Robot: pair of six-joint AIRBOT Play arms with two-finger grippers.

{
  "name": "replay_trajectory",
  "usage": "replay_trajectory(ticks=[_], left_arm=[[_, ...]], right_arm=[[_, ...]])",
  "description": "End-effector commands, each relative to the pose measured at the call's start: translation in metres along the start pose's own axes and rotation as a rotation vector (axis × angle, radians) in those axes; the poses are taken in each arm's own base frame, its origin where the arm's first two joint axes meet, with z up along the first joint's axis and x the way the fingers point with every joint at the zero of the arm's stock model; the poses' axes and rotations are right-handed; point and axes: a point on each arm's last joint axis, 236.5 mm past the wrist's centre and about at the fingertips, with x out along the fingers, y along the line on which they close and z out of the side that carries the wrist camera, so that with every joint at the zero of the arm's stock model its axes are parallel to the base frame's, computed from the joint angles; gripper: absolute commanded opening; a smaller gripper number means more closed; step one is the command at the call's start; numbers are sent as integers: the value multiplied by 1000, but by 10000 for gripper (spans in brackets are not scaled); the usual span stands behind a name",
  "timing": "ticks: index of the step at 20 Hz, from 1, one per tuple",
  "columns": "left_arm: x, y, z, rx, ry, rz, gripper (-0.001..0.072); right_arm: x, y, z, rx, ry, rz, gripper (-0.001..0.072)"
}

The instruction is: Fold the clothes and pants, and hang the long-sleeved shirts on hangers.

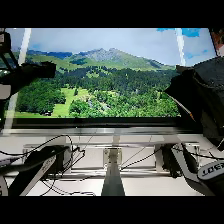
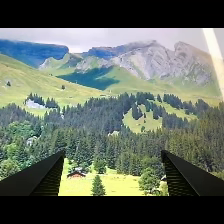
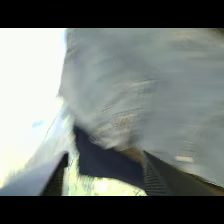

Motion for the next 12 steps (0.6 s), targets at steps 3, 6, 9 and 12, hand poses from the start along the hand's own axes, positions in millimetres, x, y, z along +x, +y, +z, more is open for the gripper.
replay_trajectory(ticks=[3, 6, 9, 12], left_arm=[[0, 0, 1, 0, -2, 1, 684], [0, 0, 1, 0, -2, 1, 683], [0, 0, 1, 0, -2, 1, 684], [0, 0, 1, 0, -2, 1, 684]], right_arm=[[28, 124, -80, -630, 164, 214, 205], [36, 150, -95, -845, 111, 161, 39], [44, 163, -100, -924, 89, 145, 39], [48, 164, -101, -925, 100, 142, 40]])
